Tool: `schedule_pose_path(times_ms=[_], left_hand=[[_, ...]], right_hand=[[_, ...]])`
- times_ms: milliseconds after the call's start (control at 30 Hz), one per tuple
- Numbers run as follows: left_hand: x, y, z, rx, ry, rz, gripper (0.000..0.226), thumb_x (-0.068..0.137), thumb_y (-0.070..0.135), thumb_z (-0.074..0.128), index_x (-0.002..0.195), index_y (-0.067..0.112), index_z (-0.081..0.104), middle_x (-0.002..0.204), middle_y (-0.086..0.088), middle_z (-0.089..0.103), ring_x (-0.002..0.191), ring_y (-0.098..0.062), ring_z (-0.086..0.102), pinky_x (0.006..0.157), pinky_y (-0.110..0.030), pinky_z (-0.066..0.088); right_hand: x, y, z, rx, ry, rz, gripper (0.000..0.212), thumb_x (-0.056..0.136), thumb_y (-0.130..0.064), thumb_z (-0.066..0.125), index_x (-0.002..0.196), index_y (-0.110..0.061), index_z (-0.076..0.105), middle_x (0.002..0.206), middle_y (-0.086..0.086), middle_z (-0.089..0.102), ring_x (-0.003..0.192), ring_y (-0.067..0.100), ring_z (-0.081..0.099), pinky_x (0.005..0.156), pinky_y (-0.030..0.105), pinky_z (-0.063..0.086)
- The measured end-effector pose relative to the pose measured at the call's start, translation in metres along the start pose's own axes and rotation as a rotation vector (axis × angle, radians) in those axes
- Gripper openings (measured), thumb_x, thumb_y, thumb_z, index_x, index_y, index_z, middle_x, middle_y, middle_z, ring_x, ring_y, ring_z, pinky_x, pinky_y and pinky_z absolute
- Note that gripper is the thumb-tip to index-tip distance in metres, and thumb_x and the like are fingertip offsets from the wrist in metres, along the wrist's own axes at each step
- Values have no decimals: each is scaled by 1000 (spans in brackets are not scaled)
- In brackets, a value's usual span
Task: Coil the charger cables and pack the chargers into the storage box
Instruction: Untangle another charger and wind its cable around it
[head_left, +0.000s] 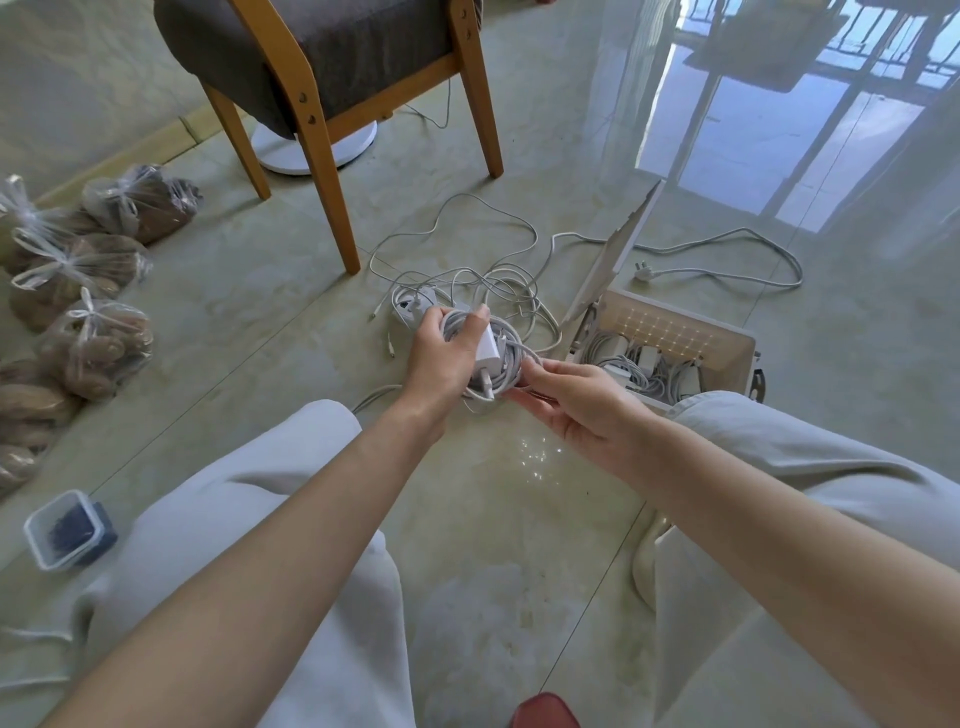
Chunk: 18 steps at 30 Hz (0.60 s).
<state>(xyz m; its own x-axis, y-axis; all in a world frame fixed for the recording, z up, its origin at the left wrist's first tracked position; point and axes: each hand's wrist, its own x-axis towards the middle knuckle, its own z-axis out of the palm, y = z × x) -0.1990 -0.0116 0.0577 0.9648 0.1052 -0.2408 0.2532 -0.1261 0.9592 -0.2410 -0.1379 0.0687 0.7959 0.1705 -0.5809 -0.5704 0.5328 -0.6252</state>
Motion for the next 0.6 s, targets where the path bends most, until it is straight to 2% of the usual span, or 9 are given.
schedule_pose_path(times_ms=[67, 133, 200, 267, 333, 433, 533, 600], left_hand=[[1, 1, 2, -83, 1, -64, 21, 94, 33, 55, 98, 13, 51, 84, -3, 56, 77, -19, 56, 68, -30, 48], [0, 4, 3, -185, -31, -151, 26, 95, 34, 52, 106, 11, 51, 90, -7, 58, 76, -20, 57, 64, -30, 49], [-2, 5, 6, -222, -62, -166, 24, 95, 34, 51, 104, 12, 51, 91, -6, 58, 76, -18, 58, 65, -29, 49], [-3, 3, 9, -181, -40, -106, 17, 94, 34, 53, 93, 17, 51, 87, -3, 57, 81, -20, 55, 74, -33, 47], [-4, 3, 9, -155, -20, -60, 17, 94, 32, 54, 90, 16, 51, 82, -1, 54, 82, -20, 53, 77, -34, 44], [-2, 3, 5, -82, -18, 1, 22, 94, 32, 54, 99, 11, 52, 84, -2, 54, 79, -18, 52, 73, -31, 45], [0, 3, 4, -36, 35, 37, 23, 94, 31, 55, 101, 10, 51, 83, 0, 53, 76, -15, 52, 66, -26, 46], [1, 1, 2, -33, 83, 23, 24, 94, 31, 55, 102, 9, 50, 83, 0, 53, 76, -16, 52, 64, -23, 46]], right_hand=[[1, 0, -1, 170, 21, 20, 13, 92, 0, 48, 89, 6, 59, 74, 9, 67, 67, 12, 67, 67, 19, 55], [4, 1, -2, 294, 33, 30, 11, 91, 1, 49, 88, 6, 59, 77, 9, 67, 62, 11, 68, 64, 18, 56], [9, 1, -5, 313, 27, 46, 12, 90, -3, 53, 89, 4, 62, 79, 6, 68, 63, 9, 68, 65, 16, 55], [11, 2, -7, 184, 30, 40, 11, 89, -9, 55, 90, -2, 64, 73, 1, 71, 60, 6, 67, 63, 15, 55], [12, 2, -7, 12, 38, 11, 11, 89, -11, 57, 94, -5, 64, 73, 0, 71, 58, 3, 66, 63, 16, 56], [9, -2, -6, -175, 73, -89, 7, 89, -8, 57, 91, -5, 64, 83, 7, 69, 67, 9, 66, 69, 19, 57], [1, -6, 0, -316, 86, -195, 16, 91, 2, 50, 89, -8, 62, 86, 8, 66, 78, 15, 64, 81, 24, 55], [-2, -5, 3, -441, 79, -254, 20, 90, 1, 49, 88, -14, 61, 88, 6, 65, 83, 15, 61, 86, 25, 52]])
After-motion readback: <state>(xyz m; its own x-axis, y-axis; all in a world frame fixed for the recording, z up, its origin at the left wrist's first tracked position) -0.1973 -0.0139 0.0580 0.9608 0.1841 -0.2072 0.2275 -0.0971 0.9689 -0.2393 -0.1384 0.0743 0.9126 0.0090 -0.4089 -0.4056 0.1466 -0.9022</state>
